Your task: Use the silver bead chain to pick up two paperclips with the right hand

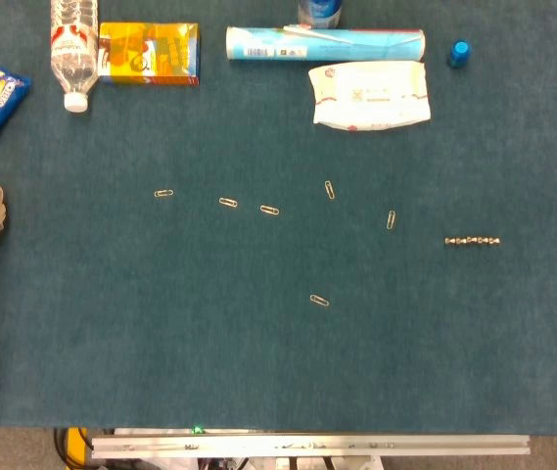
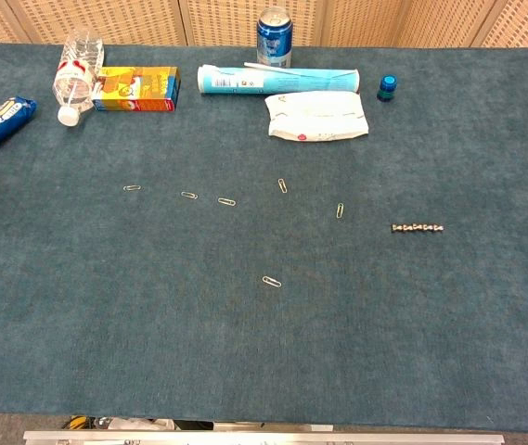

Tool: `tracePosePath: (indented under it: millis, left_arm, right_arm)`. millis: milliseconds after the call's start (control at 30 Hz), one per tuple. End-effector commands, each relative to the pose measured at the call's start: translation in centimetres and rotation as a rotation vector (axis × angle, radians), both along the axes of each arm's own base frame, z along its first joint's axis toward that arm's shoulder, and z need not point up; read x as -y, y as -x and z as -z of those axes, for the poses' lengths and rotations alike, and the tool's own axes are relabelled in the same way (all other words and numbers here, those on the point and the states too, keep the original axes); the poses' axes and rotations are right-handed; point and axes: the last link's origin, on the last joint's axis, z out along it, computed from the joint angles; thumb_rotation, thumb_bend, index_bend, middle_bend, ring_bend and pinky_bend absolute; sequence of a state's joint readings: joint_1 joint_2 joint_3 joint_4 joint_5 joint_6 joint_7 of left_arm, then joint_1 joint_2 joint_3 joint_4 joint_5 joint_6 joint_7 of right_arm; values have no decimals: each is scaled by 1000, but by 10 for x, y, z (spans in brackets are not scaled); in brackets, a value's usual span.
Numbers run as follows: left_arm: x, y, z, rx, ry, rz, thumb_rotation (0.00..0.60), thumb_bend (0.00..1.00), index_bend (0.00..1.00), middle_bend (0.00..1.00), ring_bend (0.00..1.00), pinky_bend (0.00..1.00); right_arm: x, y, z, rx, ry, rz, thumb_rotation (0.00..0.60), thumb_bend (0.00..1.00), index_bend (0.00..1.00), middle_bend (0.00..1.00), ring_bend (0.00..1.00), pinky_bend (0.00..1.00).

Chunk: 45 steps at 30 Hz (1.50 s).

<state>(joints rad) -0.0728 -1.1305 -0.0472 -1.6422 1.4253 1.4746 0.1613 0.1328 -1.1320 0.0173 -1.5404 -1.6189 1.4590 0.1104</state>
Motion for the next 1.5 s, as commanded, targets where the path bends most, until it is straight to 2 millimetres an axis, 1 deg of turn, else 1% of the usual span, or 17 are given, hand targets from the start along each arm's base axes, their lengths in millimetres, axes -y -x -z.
tracePosePath:
  millis: [33, 333, 467, 567, 700, 733, 800, 867, 900, 1000, 1200, 1267, 1367, 1500]
  left_arm:
    - [0, 0, 1, -1, 4, -3, 600, 55, 547, 481, 408, 525]
    - [1, 1, -1, 3, 1, -8, 600, 55, 547, 481, 409, 525]
    - [2, 2, -1, 7, 4, -10, 600, 55, 547, 481, 408, 525]
    - [1, 1, -1, 6, 5, -2, 600, 55, 547, 481, 408, 525]
    - [1, 1, -1, 12, 5, 3, 600, 55, 547, 481, 409, 525]
    - [0, 1, -1, 12, 7, 0, 600, 55, 547, 481, 409, 525]
    - [0, 2, -1, 13, 10, -1, 600, 55, 548, 481, 409, 525]
    - [-1, 2, -1, 12, 8, 0, 600, 55, 548, 481, 409, 525]
    - [-1, 2, -1, 12, 8, 1, 600, 54, 548, 482, 409, 525]
    - [0, 1, -2, 14, 5, 1, 600, 55, 548, 481, 409, 525]
    - [2, -1, -3, 17, 1, 8, 600, 55, 548, 482, 409, 525]
    - [2, 0, -4, 18, 0, 7, 600, 54, 548, 482, 409, 525]
    - [2, 0, -5, 19, -3, 4, 600, 54, 548, 482, 409, 525]
    - [3, 0, -7, 23, -9, 2, 600, 54, 548, 482, 409, 525]
  right_arm:
    - [1, 0, 0, 1, 1, 0, 600, 0, 235, 244, 143, 496]
    - [4, -1, 4, -2, -9, -13, 600, 0, 236, 257, 155, 495]
    - [4, 0, 7, -18, 4, -4, 600, 0, 255, 274, 177, 494]
    - [4, 0, 10, -44, 15, 3, 600, 0, 287, 296, 212, 494]
    - [8, 0, 16, -77, 20, 20, 600, 0, 369, 360, 296, 495]
    - [9, 1, 19, -79, 17, 28, 600, 0, 374, 371, 310, 495]
    - [12, 0, 22, -80, 20, 34, 600, 0, 383, 418, 382, 476]
    - [16, 1, 28, -83, 12, 36, 600, 0, 386, 450, 430, 459]
    - [18, 2, 32, -93, 2, 36, 600, 0, 386, 455, 437, 468]
    - [24, 3, 40, -125, -30, 37, 600, 0, 388, 455, 437, 534]
    - [35, 0, 57, -185, -65, 34, 600, 0, 406, 454, 436, 538]
    - [39, -2, 62, -205, -70, 32, 600, 0, 430, 452, 431, 538]
    - [43, -6, 70, -232, -84, 31, 600, 0, 453, 430, 392, 513]
    - [47, -11, 80, -252, -114, 29, 600, 3, 453, 364, 304, 431]
